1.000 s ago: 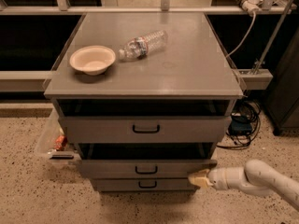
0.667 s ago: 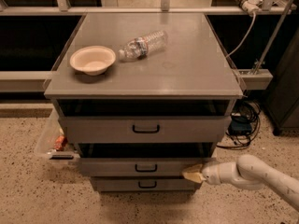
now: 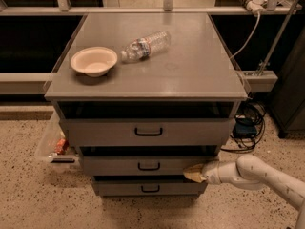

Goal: Close middle drawer

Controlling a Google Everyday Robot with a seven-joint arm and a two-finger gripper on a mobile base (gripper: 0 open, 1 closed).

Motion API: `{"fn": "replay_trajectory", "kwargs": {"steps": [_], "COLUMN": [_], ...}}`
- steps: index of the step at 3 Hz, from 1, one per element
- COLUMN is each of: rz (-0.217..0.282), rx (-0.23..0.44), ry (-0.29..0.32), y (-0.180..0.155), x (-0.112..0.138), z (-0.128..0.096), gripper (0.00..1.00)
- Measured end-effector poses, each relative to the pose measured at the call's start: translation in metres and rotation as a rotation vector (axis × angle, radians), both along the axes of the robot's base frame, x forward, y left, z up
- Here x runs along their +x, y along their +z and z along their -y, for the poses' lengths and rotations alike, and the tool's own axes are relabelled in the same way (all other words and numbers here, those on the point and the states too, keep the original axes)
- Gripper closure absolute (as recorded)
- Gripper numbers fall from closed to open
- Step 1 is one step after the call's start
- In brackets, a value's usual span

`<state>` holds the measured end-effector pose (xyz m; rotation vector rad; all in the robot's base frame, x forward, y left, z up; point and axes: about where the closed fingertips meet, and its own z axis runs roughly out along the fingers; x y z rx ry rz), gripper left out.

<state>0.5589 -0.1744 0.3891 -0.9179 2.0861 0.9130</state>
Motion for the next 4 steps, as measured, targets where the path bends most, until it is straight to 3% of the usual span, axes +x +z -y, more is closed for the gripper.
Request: {"fn": "replay_trajectory", "kwargs": {"steps": [1, 2, 3, 4], "rz": [0.025, 0.03, -0.032, -0.037], "rx": [-0.048, -0.089, -0.118, -0.12], "ry": [-0.027, -0.074, -0.123, -0.126], "y": [-0.003, -0.011, -0.009, -0.01], "x": [0.003, -0.008, -0.048, -0.052], "z": [0.005, 0.025, 0.069, 0.073], "gripper": [1.0, 1.0, 1.0, 0.82]}}
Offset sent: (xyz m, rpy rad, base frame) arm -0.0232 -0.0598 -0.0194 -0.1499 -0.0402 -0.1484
